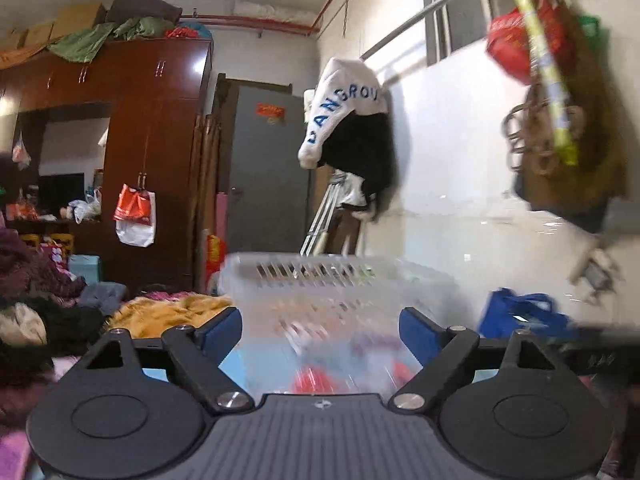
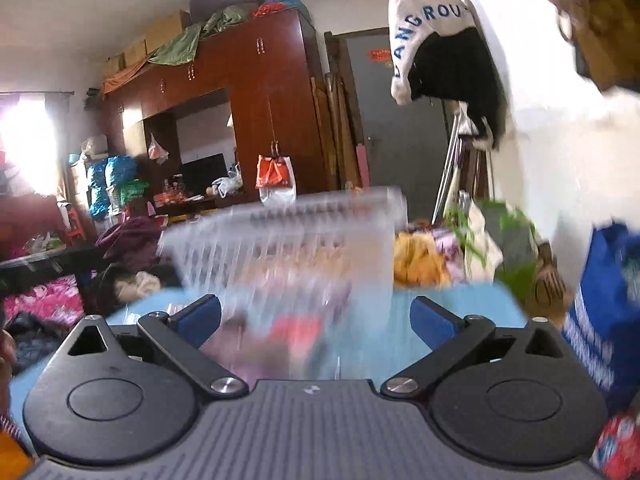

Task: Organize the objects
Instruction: 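Lift both held packs and drop them into the white basket, then grasp the purple box with the left tool while the right tool grasps the red pack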

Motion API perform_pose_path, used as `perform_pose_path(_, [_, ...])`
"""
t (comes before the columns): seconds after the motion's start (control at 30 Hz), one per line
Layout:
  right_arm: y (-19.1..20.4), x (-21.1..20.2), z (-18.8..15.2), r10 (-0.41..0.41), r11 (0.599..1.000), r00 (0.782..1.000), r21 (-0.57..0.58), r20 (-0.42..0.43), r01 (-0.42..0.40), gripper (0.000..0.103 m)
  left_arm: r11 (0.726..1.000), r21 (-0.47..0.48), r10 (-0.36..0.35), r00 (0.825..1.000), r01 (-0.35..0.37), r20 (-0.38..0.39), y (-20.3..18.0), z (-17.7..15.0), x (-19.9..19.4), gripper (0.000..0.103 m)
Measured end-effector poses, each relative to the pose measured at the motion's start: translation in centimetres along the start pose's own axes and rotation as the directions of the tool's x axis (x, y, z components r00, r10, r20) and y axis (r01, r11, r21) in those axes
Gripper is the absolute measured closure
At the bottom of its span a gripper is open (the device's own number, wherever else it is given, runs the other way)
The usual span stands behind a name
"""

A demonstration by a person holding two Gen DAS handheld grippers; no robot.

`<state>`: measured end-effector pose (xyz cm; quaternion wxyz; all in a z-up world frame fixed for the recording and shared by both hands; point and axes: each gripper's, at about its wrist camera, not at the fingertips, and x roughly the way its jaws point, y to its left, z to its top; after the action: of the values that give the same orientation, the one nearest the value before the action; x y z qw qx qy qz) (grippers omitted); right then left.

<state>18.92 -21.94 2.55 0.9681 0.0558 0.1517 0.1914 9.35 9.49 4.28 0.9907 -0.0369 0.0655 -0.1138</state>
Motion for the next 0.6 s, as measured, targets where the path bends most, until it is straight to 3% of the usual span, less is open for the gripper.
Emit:
perform_pose_path(0.07, [0.2,-1.4,-2.6,0.008,0.999,1.0,0.045,-0.008,-0.008,0.0,0.999,-0.02,-0.034,0.999,0.034,-0.009,0.0,-2.4,-2.1,0.015])
perform_pose_path(0.13, [0.6,-2.7,-4.6,0.068,0.994,0.998,0.08,0.018,-0.069,0.0,0.998,-0.048,-0.051,0.999,0.05,-0.011,0.0,-4.3,-3.5,0.015])
perform_pose_path(0.23, [3.1,-3.3,-5.0,0.103,0.995,0.995,-0.015,0.017,-0.103,0.0,0.998,-0.041,-0.054,0.999,0.053,-0.01,-0.4,-6.1,-4.6,0.015])
perform_pose_path(0.37, [5.9,-3.7,-5.6,0.132,0.982,0.991,-0.142,0.033,-0.126,0.0,0.998,0.049,-0.045,0.999,0.044,0.02,-1.6,-6.7,-5.4,0.018])
perform_pose_path(0.43, [6.3,-3.2,-5.8,0.144,0.978,0.99,-0.151,0.011,-0.141,0.008,0.996,0.057,-0.062,0.998,0.061,0.007,-1.5,-7.2,-5.3,0.03])
perform_pose_path(0.53, [6.2,-2.5,-6.1,0.153,0.976,0.988,-0.155,-0.023,-0.155,0.019,0.994,0.074,-0.082,0.996,0.084,-0.023,-1.5,-8.1,-5.0,0.032])
perform_pose_path(0.6, [6.5,-2.0,-6.2,0.154,0.973,0.987,-0.166,-0.038,-0.158,0.019,0.992,0.087,-0.086,0.996,0.089,-0.033,-1.6,-8.5,-4.7,0.032])
